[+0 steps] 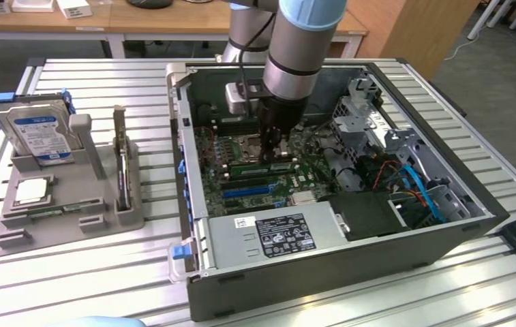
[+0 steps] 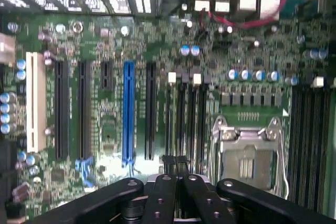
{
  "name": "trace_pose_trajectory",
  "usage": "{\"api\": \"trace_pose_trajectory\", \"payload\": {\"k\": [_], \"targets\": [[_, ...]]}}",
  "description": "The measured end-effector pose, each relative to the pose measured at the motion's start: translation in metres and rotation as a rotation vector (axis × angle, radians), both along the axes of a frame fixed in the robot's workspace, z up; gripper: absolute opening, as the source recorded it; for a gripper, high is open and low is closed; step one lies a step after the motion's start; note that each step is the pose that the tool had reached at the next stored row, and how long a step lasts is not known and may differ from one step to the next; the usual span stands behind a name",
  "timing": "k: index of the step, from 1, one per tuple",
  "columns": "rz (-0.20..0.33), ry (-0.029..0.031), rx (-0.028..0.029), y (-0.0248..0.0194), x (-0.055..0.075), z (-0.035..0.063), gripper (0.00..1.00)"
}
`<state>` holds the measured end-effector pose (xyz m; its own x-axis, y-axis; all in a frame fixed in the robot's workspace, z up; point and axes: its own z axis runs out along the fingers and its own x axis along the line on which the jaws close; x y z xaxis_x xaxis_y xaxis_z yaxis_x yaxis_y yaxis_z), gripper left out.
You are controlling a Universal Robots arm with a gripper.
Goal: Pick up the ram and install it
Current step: 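Press down the ram until it locks into place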
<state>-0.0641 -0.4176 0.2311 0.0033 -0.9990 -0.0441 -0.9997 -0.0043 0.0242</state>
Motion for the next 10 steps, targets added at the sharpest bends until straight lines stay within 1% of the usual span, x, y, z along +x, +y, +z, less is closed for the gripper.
{"api": "trace_pose_trajectory", "payload": {"k": [4,10], "targets": [[0.000,0.0000,0.0000,0.0000,-0.009,0.0000,0.10],[0.000,0.0000,0.0003,0.0000,-0.018,0.0000,0.10]]}}
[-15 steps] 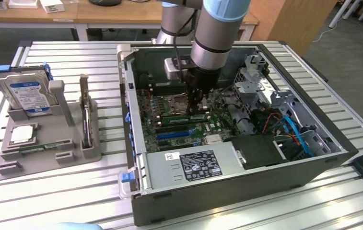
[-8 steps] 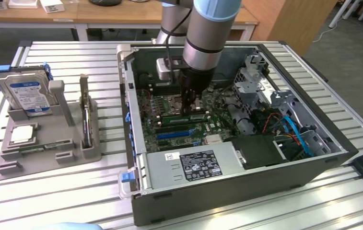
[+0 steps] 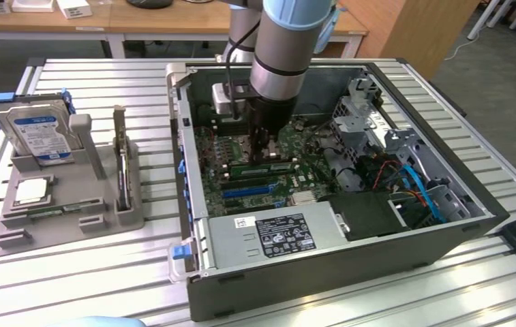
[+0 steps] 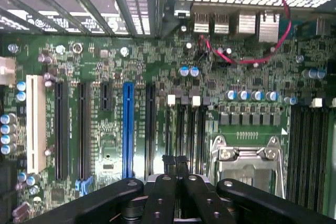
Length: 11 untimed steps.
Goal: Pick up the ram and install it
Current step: 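Press down the ram until it locks into place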
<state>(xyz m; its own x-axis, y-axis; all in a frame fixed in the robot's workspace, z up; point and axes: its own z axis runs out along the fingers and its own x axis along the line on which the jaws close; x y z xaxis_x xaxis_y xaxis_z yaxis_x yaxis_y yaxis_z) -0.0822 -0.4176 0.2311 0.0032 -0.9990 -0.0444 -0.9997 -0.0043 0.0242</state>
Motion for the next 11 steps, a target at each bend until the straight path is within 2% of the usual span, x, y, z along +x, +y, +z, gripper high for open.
{"api": "trace_pose_trajectory", "payload": {"k": [11], "targets": [[0.000,0.0000,0.0001,0.0000,-0.0044,-0.0014,0.10]]}}
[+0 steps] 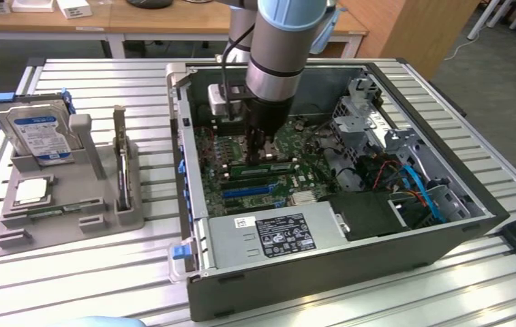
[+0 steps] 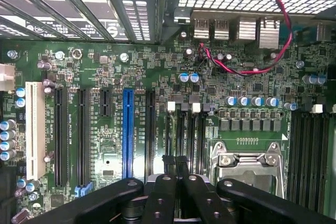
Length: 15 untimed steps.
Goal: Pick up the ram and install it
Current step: 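Press down the ram until it locks into place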
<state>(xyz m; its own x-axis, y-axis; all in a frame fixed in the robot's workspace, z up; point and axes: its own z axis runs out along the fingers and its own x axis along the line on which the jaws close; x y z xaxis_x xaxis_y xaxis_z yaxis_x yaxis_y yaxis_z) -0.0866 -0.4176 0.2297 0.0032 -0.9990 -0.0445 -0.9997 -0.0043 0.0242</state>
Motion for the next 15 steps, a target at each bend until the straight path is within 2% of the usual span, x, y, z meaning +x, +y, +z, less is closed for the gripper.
{"api": "trace_pose_trajectory", "payload": {"k": [15], "targets": [[0.000,0.0002,-0.0001,0.0000,-0.0014,-0.0038,0.10]]}}
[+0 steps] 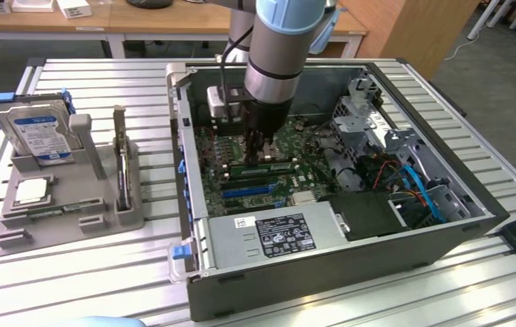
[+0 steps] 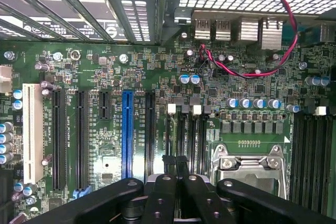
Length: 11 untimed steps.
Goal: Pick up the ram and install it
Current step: 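Press down the ram until it locks into place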
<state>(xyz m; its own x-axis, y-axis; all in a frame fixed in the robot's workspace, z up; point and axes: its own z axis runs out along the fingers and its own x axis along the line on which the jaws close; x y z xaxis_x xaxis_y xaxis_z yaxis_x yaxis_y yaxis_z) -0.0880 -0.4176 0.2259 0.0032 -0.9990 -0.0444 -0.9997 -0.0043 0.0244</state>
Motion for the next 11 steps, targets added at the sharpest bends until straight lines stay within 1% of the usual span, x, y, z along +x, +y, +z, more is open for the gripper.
{"api": "trace_pose_trajectory", "payload": {"k": [11], "targets": [[0.000,0.0000,-0.0001,0.0000,0.0000,-0.0015,0.10]]}}
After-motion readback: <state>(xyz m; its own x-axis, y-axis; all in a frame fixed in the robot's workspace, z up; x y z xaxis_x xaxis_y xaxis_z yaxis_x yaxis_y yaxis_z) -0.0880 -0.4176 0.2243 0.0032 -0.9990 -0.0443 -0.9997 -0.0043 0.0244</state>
